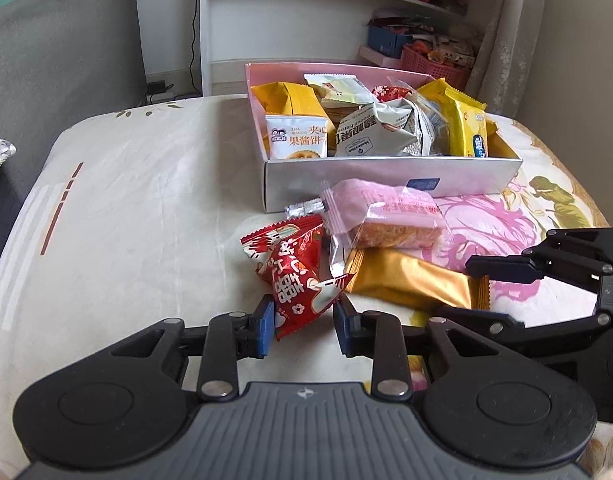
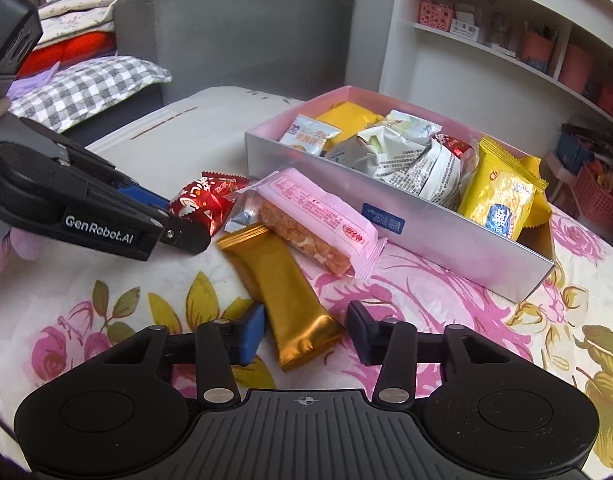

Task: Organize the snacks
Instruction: 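Close left gripper on red candy packet while right gripper closes on gold bar packet, then carry red candy with left gripper and gold bar with right gripper into box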

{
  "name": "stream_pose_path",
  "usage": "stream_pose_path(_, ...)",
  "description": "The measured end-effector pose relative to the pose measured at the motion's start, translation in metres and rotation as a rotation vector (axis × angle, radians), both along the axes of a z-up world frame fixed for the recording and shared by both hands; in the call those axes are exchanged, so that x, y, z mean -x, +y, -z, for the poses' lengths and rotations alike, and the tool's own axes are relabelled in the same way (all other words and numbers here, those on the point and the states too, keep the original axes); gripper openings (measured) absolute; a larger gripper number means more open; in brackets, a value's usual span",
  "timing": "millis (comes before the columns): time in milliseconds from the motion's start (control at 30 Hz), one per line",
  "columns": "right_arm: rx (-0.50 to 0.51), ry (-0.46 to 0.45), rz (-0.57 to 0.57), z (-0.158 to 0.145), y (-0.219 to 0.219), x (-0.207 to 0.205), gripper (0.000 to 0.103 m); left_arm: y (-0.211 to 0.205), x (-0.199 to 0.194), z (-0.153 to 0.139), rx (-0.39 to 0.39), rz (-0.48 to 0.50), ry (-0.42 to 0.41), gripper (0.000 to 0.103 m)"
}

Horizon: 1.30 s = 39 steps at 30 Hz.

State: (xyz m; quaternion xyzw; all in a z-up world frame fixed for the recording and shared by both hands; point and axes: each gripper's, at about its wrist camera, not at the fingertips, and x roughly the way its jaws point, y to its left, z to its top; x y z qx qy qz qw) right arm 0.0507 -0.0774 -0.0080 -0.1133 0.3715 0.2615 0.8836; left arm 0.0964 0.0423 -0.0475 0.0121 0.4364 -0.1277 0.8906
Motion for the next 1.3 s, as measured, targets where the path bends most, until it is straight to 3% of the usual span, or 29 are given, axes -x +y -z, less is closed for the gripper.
stream_pose_path(333,-0.045,0.085,-0.049,-0.006,-0.008,0.017,0.037,0.024,0.012,-0.002,0.003,0.021,0.040,0.028)
stream_pose_path(467,-0.048,0.104,-0.061,-0.006,-0.006,0.025,0.045,0.029,0.017,-0.004,0.012,0.051,0.054,0.030)
stream_pose_path(533,-0.044,0.090,-0.069,-0.007,-0.003,0.027,0.057,0.029,0.019,-0.006,0.021,0.067,0.046,0.041)
stream_pose_path(567,-0.041,0.082,-0.072,-0.007,-0.002,0.028,0.062,0.029,0.020,-0.008,0.027,0.064,0.036,0.051)
stream_pose_path(600,-0.038,0.076,-0.073,-0.007,0.000,0.028,0.063,0.028,0.020,-0.009,0.034,0.058,0.028,0.061)
stream_pose_path(667,-0.032,0.065,-0.069,-0.006,0.003,0.027,0.063,0.027,0.018,-0.011,0.055,0.042,0.021,0.065)
stream_pose_path(833,-0.007,0.037,-0.049,0.000,0.013,0.020,0.063,0.024,0.009,-0.006,0.092,-0.004,0.044,0.061)
stream_pose_path(967,-0.025,0.032,-0.032,0.002,0.015,0.013,0.063,0.026,0.003,-0.003,0.094,-0.061,0.065,0.047)
stream_pose_path(1133,-0.030,0.030,-0.026,0.002,0.020,0.009,0.056,0.039,-0.004,0.000,0.138,-0.126,0.097,0.040)
stream_pose_path(1200,-0.040,0.038,-0.035,0.001,0.024,0.008,0.039,0.042,-0.006,-0.001,0.158,-0.143,0.104,0.038)
stream_pose_path(1300,-0.030,0.030,-0.042,-0.001,0.031,0.010,0.028,0.045,-0.007,-0.002,0.172,-0.161,0.114,0.036)
